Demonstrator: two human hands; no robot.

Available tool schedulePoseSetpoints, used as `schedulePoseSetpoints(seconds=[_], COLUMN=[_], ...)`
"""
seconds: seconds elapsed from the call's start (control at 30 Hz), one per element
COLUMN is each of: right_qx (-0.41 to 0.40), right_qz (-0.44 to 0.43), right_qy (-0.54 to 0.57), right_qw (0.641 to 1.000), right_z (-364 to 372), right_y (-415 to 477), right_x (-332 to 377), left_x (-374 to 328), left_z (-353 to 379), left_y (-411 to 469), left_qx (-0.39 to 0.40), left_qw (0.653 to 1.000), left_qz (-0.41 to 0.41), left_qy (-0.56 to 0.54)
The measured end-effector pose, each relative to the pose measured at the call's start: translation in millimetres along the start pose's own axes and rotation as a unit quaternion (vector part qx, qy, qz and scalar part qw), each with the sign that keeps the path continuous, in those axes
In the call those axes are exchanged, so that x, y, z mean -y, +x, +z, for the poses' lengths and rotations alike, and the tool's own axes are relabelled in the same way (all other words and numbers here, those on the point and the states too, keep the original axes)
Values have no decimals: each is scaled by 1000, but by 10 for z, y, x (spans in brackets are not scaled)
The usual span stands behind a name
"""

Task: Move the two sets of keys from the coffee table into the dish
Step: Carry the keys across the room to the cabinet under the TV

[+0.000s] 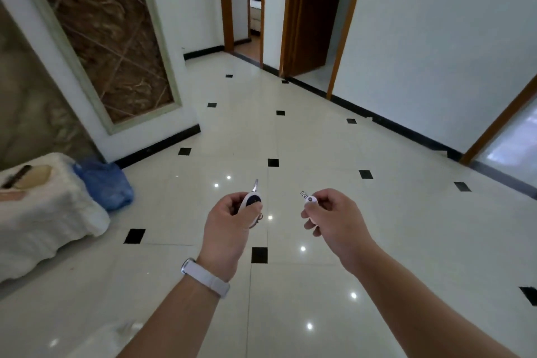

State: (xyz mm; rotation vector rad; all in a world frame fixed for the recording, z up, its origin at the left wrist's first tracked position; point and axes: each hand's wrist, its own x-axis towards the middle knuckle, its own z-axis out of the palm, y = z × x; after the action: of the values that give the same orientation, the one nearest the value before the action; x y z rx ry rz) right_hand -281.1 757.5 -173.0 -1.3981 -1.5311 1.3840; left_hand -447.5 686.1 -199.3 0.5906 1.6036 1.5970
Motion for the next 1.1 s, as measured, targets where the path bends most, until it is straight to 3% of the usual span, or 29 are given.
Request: schedulePoseSetpoints(seconds=[0.33, 0.63, 0.8, 1.1], right_qx=[108, 205, 289, 407], right_qz=[-6, -35, -78, -114], right_qy=[9, 23, -6, -52], right_qw=[994, 978, 954, 905], right_z=[884, 1621, 2193, 3593], right_y=[1123, 2705, 3370, 3531], right_x=[384, 950, 1291, 1703], left_x=[-204, -655, -854, -1017], left_z=[-584, -509, -773, -1841], left_y=[1048, 2372, 2895, 3127], left_qx=[-135, -232, -304, -450], left_qw=[991, 973, 952, 892], left_qz=[3, 2, 15, 20], left_qy=[8, 13, 26, -17])
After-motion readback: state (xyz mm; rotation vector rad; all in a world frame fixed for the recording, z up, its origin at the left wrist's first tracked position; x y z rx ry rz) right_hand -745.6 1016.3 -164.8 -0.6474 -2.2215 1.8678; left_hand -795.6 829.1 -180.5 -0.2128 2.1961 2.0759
